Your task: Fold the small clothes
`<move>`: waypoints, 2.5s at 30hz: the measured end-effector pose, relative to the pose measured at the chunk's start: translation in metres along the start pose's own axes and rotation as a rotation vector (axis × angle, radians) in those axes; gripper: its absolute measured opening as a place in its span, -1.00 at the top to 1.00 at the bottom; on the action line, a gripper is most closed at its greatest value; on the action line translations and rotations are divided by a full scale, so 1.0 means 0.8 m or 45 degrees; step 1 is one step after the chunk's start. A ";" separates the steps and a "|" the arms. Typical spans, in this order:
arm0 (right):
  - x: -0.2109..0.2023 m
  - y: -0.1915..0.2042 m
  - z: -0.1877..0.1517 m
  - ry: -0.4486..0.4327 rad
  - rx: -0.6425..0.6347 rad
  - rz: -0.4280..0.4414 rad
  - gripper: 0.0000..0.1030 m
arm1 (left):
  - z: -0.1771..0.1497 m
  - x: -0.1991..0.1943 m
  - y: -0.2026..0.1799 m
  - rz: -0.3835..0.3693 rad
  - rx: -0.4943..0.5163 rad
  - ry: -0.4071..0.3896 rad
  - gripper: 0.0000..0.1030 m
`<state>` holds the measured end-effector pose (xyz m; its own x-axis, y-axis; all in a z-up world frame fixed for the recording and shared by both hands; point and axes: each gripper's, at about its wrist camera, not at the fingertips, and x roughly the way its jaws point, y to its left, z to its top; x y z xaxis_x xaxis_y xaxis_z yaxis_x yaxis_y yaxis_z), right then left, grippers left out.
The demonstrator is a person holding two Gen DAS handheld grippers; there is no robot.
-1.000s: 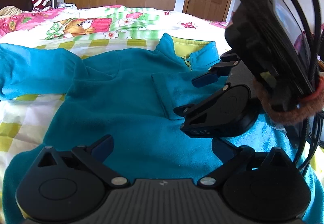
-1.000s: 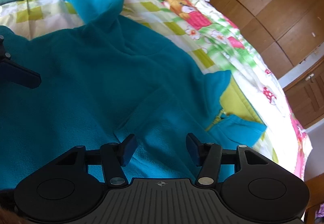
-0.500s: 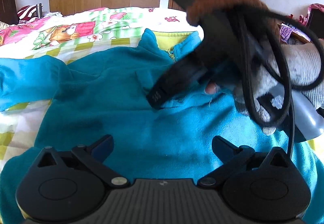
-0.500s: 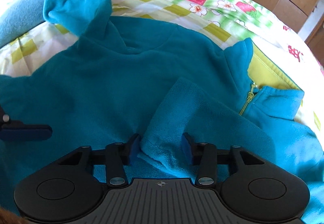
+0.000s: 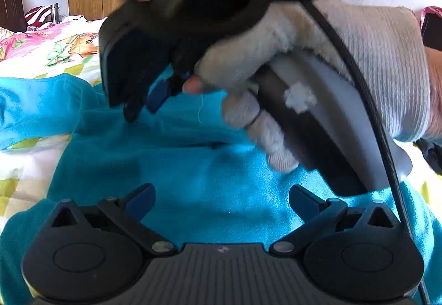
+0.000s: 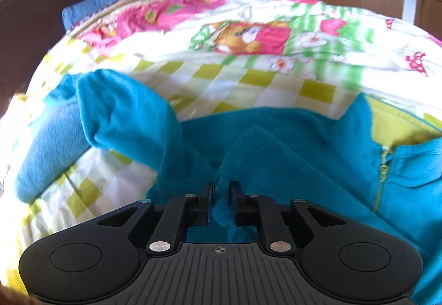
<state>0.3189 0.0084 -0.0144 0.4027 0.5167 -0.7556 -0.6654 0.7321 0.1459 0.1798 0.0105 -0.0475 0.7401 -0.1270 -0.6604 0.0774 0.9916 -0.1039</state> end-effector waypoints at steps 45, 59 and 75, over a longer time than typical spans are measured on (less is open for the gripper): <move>-0.262 -0.265 -0.261 -0.236 0.420 -0.412 0.73 | 0.071 0.087 -0.123 0.293 0.474 -0.123 -1.00; -0.287 -0.214 -0.292 -0.175 0.207 -0.610 0.59 | 0.058 0.066 -0.090 0.370 0.497 -0.077 -1.00; -0.089 -0.168 -0.061 -0.049 -0.177 -0.090 0.39 | 0.035 0.047 -0.009 0.341 0.285 -0.192 -1.00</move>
<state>0.3490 -0.1483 -0.0115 0.4736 0.4843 -0.7356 -0.7140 0.7002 0.0012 0.2255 -0.0004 -0.0509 0.8425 0.1259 -0.5238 -0.0004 0.9724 0.2332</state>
